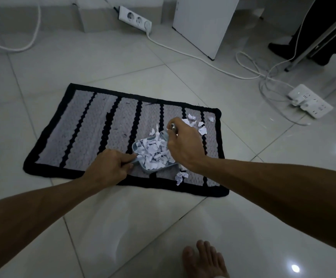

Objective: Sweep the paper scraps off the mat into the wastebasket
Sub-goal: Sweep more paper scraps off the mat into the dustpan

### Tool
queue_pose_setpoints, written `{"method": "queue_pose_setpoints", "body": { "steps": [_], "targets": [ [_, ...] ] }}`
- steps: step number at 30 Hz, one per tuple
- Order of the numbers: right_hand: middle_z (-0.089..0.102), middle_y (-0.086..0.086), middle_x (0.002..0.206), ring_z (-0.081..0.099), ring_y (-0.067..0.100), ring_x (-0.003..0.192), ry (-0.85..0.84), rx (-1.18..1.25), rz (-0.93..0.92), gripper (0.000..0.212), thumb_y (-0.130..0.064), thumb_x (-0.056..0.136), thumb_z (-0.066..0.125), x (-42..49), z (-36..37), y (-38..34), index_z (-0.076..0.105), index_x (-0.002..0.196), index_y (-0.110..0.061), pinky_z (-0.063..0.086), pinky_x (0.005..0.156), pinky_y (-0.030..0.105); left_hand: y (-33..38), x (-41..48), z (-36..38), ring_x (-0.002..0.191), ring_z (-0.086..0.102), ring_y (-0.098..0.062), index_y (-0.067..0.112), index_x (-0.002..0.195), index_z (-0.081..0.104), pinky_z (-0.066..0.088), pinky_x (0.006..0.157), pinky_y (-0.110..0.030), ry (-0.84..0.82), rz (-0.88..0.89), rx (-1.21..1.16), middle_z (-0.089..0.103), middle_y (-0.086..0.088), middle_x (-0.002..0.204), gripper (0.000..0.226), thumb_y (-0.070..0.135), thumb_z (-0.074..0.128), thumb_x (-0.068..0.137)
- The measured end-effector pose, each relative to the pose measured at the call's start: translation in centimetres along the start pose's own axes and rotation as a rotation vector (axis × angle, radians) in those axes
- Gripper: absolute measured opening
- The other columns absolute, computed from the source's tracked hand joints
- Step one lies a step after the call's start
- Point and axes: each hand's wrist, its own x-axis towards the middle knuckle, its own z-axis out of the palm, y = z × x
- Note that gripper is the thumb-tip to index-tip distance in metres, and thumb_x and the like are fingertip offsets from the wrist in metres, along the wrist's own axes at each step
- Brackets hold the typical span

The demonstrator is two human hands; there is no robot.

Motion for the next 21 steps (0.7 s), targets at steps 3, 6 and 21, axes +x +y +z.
{"method": "queue_pose_setpoints", "body": {
  "steps": [3, 6, 21],
  "targets": [
    [0.067, 0.009, 0.074, 0.064, 0.027, 0.060, -0.010, -0.017, -0.045, 0.010, -0.009, 0.099, 0.047, 1.2, -0.1, -1.5, 0.056, 0.099, -0.014, 0.056, 0.054, 0.048, -0.3, -0.2, -1.4, 0.040, 0.052, 0.000, 0.023, 0.116, 0.067, 0.036, 0.046, -0.003, 0.065, -0.052, -0.040, 0.071, 0.007, 0.061, 0.034, 0.015, 0.065, 0.083],
    [0.065, 0.012, 0.073, 0.062, 0.030, 0.060, -0.007, 0.014, -0.133, 0.011, -0.005, 0.097, 0.047, 3.0, -0.4, -4.4, 0.056, 0.098, -0.011, 0.054, 0.053, 0.049, -0.6, -0.2, -4.0, 0.041, 0.052, 0.006, 0.021, 0.112, 0.068, 0.035, 0.045, -0.003, 0.164, -0.064, -0.048, 0.068, 0.011, 0.055, 0.032, 0.011, 0.066, 0.082],
    [0.064, 0.001, 0.087, 0.060, 0.021, 0.077, -0.050, 0.251, -0.645, 0.016, -0.004, 0.087, 0.051, 8.0, 4.2, -34.9, 0.063, 0.096, -0.011, 0.042, 0.059, 0.028, -5.0, -14.4, -30.4, 0.040, 0.046, 0.017, 0.019, 0.112, 0.068, 0.033, 0.046, 0.003, 0.622, -0.423, 0.212, 0.066, 0.011, 0.068, 0.031, 0.019, 0.070, 0.082]
  ]
}}
